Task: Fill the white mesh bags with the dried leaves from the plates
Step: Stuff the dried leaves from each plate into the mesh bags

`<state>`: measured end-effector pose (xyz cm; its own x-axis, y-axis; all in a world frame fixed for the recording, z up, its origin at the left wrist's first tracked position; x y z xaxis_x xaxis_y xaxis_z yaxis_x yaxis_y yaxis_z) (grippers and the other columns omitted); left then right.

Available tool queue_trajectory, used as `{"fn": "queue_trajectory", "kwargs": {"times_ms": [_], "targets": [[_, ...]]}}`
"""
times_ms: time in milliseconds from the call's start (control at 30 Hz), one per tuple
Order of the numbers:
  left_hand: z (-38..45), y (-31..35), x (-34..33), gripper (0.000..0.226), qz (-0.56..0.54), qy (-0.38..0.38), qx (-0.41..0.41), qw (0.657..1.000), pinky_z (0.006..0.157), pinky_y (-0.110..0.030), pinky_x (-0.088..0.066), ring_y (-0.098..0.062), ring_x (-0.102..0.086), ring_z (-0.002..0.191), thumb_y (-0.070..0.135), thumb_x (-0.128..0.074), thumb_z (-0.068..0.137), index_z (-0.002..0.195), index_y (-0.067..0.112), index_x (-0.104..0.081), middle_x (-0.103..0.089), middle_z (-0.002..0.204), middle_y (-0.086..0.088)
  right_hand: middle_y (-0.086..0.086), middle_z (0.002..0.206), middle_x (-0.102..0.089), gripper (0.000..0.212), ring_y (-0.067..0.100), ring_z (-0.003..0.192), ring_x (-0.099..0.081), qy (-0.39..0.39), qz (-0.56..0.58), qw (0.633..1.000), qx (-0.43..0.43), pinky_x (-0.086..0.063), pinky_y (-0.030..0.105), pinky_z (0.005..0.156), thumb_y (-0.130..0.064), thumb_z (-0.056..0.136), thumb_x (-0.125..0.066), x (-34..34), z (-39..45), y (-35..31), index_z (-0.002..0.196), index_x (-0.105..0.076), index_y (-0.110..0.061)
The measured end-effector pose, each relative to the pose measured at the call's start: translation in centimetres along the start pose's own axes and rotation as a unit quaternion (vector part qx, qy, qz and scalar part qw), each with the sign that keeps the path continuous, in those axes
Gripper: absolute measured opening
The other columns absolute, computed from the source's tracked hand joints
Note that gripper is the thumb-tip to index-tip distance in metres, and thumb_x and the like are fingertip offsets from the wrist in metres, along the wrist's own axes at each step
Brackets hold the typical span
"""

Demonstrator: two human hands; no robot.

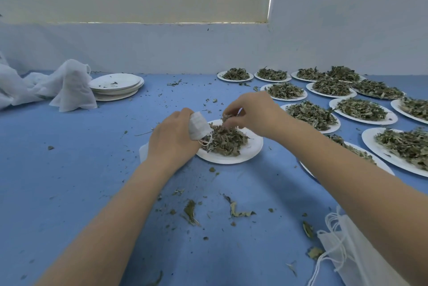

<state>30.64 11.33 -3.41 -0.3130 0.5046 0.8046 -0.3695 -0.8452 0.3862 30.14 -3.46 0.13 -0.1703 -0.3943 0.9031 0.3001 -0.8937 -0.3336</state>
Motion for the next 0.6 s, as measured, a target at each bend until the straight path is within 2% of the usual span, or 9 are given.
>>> {"fn": "queue_trajectory", "kwargs": {"times_ms": [100, 233, 300, 367, 433, 533, 600], "targets": [[0.5, 0.2, -0.1, 0.042, -0.006, -0.003, -0.002, 1.0, 0.071, -0.034, -0.043, -0.026, -0.052, 0.095, 0.019, -0.064, 0.077, 0.116, 0.019, -0.049, -0.056, 0.108, -0.002, -0.001, 0.087, -0.072, 0.015, 0.01, 0.07, -0.064, 0.049, 0.064, 0.997, -0.01, -0.04, 0.006, 0.066, -0.02, 0.082, -0.071, 1.8, -0.1, 0.2, 0.095, -0.074, -0.014], [0.9, 0.9, -0.2, 0.042, -0.018, 0.016, -0.01, 1.0, 0.072, -0.034, -0.042, -0.026, -0.052, 0.094, 0.02, -0.065, 0.076, 0.115, 0.018, -0.049, -0.056, 0.107, -0.003, -0.009, 0.066, -0.067, 0.008, -0.005, 0.051, -0.059, 0.088, 0.198, 0.976, -0.025, -0.039, 0.001, 0.058, -0.016, 0.079, -0.074, 1.8, -0.4, 0.1, 0.087, -0.073, -0.018], [0.9, 1.1, -0.2, 0.041, -0.04, 0.029, -0.007, 0.999, 0.07, -0.034, -0.041, -0.026, -0.052, 0.092, 0.022, -0.066, 0.076, 0.113, 0.018, -0.05, -0.056, 0.104, -0.003, -0.018, 0.055, -0.063, 0.01, -0.007, 0.049, -0.058, 0.085, 0.236, 0.968, -0.028, -0.039, 0.0, 0.058, -0.014, 0.076, -0.076, 1.2, -0.4, 0.0, 0.083, -0.072, -0.02], [0.8, 1.3, -0.2, 0.04, -0.06, 0.041, -0.007, 0.997, 0.068, -0.031, -0.039, -0.023, -0.052, 0.091, 0.025, -0.067, 0.076, 0.112, 0.019, -0.051, -0.057, 0.104, -0.001, -0.024, 0.047, -0.059, 0.011, -0.01, 0.051, -0.058, 0.072, 0.22, 0.973, -0.022, -0.038, 0.0, 0.057, -0.014, 0.074, -0.077, 0.7, -0.2, -0.4, 0.082, -0.074, -0.021], [0.7, 1.8, -0.1, 0.041, -0.067, 0.051, -0.026, 0.996, 0.069, -0.028, -0.035, -0.021, -0.053, 0.093, 0.025, -0.067, 0.077, 0.114, 0.018, -0.052, -0.058, 0.105, 0.0, -0.026, 0.049, -0.06, 0.014, -0.011, 0.053, -0.056, 0.063, 0.185, 0.981, -0.011, -0.039, 0.003, 0.058, -0.013, 0.074, -0.076, 0.4, 0.0, -1.0, 0.085, -0.076, -0.022], [0.4, 2.9, 0.0, 0.04, -0.041, 0.064, -0.072, 0.995, 0.07, -0.026, -0.031, -0.025, -0.053, 0.093, 0.022, -0.067, 0.077, 0.115, 0.011, -0.055, -0.06, 0.104, -0.006, -0.017, 0.063, -0.069, 0.017, -0.009, 0.056, -0.054, 0.054, 0.16, 0.986, 0.003, -0.042, 0.008, 0.056, -0.011, 0.073, -0.073, 0.1, 0.5, -1.7, 0.084, -0.078, -0.023], [0.3, 3.3, 0.2, 0.038, -0.043, 0.073, -0.074, 0.994, 0.069, -0.027, -0.03, -0.027, -0.053, 0.09, 0.023, -0.066, 0.079, 0.111, 0.007, -0.056, -0.06, 0.1, -0.009, -0.015, 0.056, -0.066, 0.017, -0.007, 0.051, -0.048, 0.047, 0.162, 0.986, 0.006, -0.037, 0.008, 0.049, -0.012, 0.074, -0.069, -0.1, 0.7, -2.1, 0.084, -0.078, -0.022]]}}
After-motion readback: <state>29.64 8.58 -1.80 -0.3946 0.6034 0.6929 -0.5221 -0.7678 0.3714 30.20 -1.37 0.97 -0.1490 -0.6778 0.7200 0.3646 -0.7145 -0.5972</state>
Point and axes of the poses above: each hand's wrist, its own z-axis towards the middle knuckle, its own x-axis out of the back of the hand, y = z × x, the point moved 9 cm from there along z, towards the middle knuckle
